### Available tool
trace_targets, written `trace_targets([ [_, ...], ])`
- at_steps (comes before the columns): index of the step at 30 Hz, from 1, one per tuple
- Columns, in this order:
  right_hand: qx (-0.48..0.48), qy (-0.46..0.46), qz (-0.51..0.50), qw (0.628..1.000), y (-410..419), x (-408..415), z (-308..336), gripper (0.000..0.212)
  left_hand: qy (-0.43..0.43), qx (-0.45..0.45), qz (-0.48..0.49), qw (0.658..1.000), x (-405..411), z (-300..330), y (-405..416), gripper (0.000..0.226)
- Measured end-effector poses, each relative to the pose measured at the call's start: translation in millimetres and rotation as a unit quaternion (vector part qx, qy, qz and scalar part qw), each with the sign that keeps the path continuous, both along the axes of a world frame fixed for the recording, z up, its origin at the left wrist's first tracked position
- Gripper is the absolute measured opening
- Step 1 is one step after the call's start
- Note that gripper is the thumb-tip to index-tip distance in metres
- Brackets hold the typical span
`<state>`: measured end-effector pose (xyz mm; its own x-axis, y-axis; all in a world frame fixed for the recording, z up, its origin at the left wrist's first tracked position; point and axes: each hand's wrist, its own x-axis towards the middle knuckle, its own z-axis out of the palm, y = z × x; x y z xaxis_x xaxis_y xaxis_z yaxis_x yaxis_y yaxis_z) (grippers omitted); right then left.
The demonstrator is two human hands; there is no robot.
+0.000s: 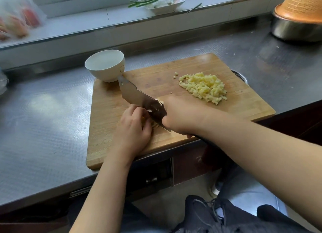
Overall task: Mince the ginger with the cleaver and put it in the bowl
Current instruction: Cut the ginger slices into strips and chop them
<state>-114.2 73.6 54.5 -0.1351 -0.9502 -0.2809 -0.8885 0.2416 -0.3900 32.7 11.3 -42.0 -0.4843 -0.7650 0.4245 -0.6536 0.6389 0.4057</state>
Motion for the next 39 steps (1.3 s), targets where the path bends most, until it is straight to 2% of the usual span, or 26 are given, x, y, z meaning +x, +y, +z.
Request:
trace_targets([
  [2,0.000,-0.062,-0.027,0.998,3,-9,-4,0.021,0.009,-0.007,-0.006,1.000,0,1,2,0.005],
  [5,0.007,-0.159,-0.059,0.986,3,-22,-5,0.003,0.025,0.003,0.009,1.000,4,3,4,0.004],
  [8,-0.013,-0.145,-0.048,0.988,4,-25,-2,0.008,0.040,0.008,0.008,0.999,10,3,7,0.006],
  [12,-0.031,-0.124,-0.015,0.992,7,-14,5,0.008,0.004,-0.005,-0.007,1.000,10,2,8,0.008],
  [19,0.009,-0.049,0.017,0.999,3,4,11,0.011,0.007,-0.026,-0.007,1.000,9,-2,5,0.006],
  [23,0.025,-0.033,0.016,0.999,-3,13,6,0.021,0.014,-0.021,-0.010,1.000,9,-3,4,0.011],
  [26,0.006,-0.070,-0.019,0.997,-2,8,-5,0.016,0.020,-0.017,-0.015,1.000,9,-2,5,0.006],
  [29,0.005,-0.196,-0.076,0.978,0,-8,-13,0.005,0.025,-0.006,-0.018,1.000,10,1,7,0.007],
  [31,0.005,-0.228,-0.090,0.969,2,-18,-14,0.013,0.043,0.021,-0.005,0.999,12,2,10,0.009],
  [39,-0.031,-0.140,-0.008,0.990,7,-9,8,0.006,0.027,0.017,-0.006,0.999,19,-1,9,0.005],
])
